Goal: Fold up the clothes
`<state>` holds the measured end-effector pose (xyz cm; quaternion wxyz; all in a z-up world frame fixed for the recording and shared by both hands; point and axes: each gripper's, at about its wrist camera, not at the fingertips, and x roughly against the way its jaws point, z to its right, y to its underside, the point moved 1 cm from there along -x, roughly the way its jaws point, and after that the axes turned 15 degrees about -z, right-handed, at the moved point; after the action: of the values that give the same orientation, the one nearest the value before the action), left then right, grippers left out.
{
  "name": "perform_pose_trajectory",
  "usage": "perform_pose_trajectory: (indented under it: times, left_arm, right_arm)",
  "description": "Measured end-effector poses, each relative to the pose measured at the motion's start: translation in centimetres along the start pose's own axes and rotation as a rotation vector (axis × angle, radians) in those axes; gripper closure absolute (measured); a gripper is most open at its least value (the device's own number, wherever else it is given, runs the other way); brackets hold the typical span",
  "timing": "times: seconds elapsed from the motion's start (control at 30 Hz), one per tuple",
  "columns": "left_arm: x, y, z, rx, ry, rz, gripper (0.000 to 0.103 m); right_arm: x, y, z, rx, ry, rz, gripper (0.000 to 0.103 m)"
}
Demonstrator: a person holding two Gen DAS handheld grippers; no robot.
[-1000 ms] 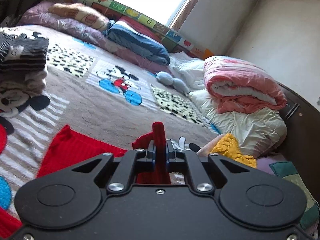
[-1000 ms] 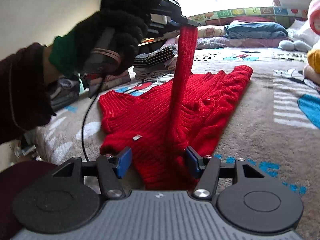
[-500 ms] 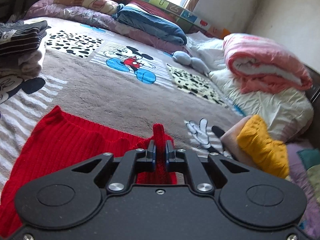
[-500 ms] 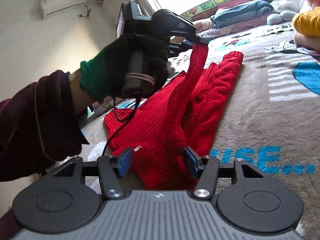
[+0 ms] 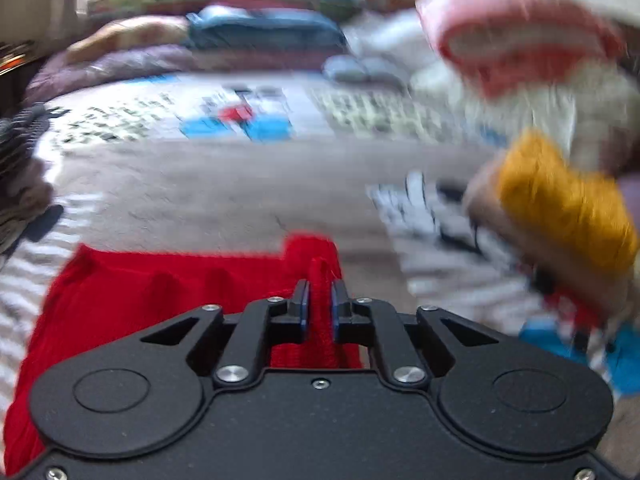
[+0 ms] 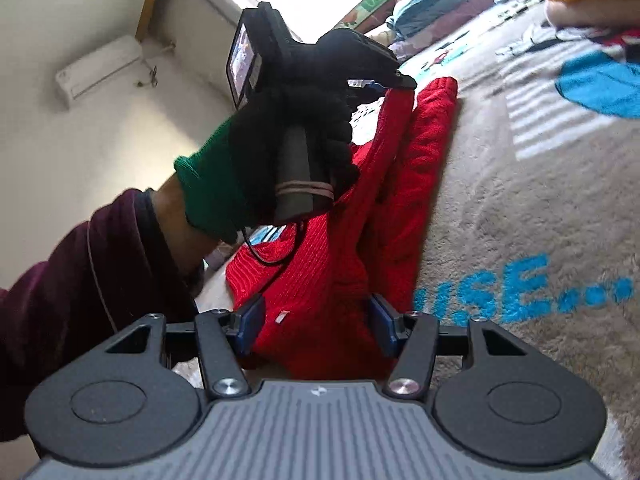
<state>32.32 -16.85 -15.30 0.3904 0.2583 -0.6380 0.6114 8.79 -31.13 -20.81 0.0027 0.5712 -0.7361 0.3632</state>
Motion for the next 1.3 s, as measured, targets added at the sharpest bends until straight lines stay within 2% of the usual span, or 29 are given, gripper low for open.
perform_pose_trajectory:
  times: [0.03, 0.07, 0.17, 0.27, 0.33, 0.43, 0.5, 0.6, 0.67, 0.73, 0.8, 0.9, 1.07, 1.2, 1.3]
  left_arm:
    - [0.0, 0.0, -0.2, 0.0, 0.015, 0.001, 0.063]
    - [0.4, 0.0, -0.6, 0.009, 0.041, 0.011, 0.061]
    - [2.1, 0.0, -1.9, 0.014, 0.106, 0.054, 0.061]
    - [3.8, 0.4, -3.4, -0.011, 0.135, 0.079, 0.061]
    - [4.4, 0.6, -4.1, -0.037, 0.152, 0.081, 0.068]
    - [5.2, 1.0, -5.3, -0.075, 0.178, 0.083, 0.077]
    - [5.3, 1.2, -5.5, -0.115, 0.196, 0.079, 0.085]
    - [4.8, 1.3, -4.4, -0.202, 0.19, 0.067, 0.089]
    - [3.8, 1.3, -3.4, -0.257, 0.171, 0.048, 0.09]
    - [2.8, 1.2, -2.3, -0.311, 0.151, 0.029, 0.091]
    - [1.8, 1.2, -1.2, -0.365, 0.132, 0.01, 0.091]
    - [-0.7, 1.5, -0.4, -0.432, 0.032, -0.031, 0.091]
    - [-1.5, 1.2, -0.9, -0.394, 0.026, -0.04, 0.09]
    - [-1.5, 0.9, -1.4, -0.356, 0.036, -0.056, 0.087]
    - [0.6, 0.3, -2.3, -0.296, 0.055, -0.06, 0.081]
  right_arm:
    - [0.1, 0.0, 0.1, -0.01, -0.006, 0.002, 0.046]
    - [0.2, 0.0, 0.1, -0.016, -0.006, 0.003, 0.046]
    - [0.6, 0.0, 0.0, -0.021, 0.005, 0.01, 0.046]
    - [1.6, -0.1, -0.5, 0.007, 0.057, 0.041, 0.044]
    - [2.1, -0.3, -1.0, 0.045, 0.121, 0.072, 0.045]
    - [2.1, -0.3, -3.7, 0.23, 0.249, 0.152, 0.046]
    - [1.2, 0.3, -6.3, 0.403, 0.318, 0.184, 0.048]
    - [-1.2, 1.4, -9.4, 0.608, 0.379, 0.187, 0.051]
    - [-3.0, 1.4, -10.0, 0.657, 0.407, 0.161, 0.054]
    - [-4.4, 0.9, -9.7, 0.637, 0.438, 0.133, 0.054]
    - [-5.1, 0.3, -8.5, 0.559, 0.457, 0.1, 0.054]
    - [-5.7, -0.5, -6.5, 0.428, 0.468, 0.034, 0.053]
    - [-4.6, -1.0, -4.7, 0.303, 0.38, 0.039, 0.054]
    - [-4.5, -0.8, -4.7, 0.286, 0.366, 0.036, 0.054]
    - [-4.1, -0.7, -4.9, 0.289, 0.351, 0.055, 0.053]
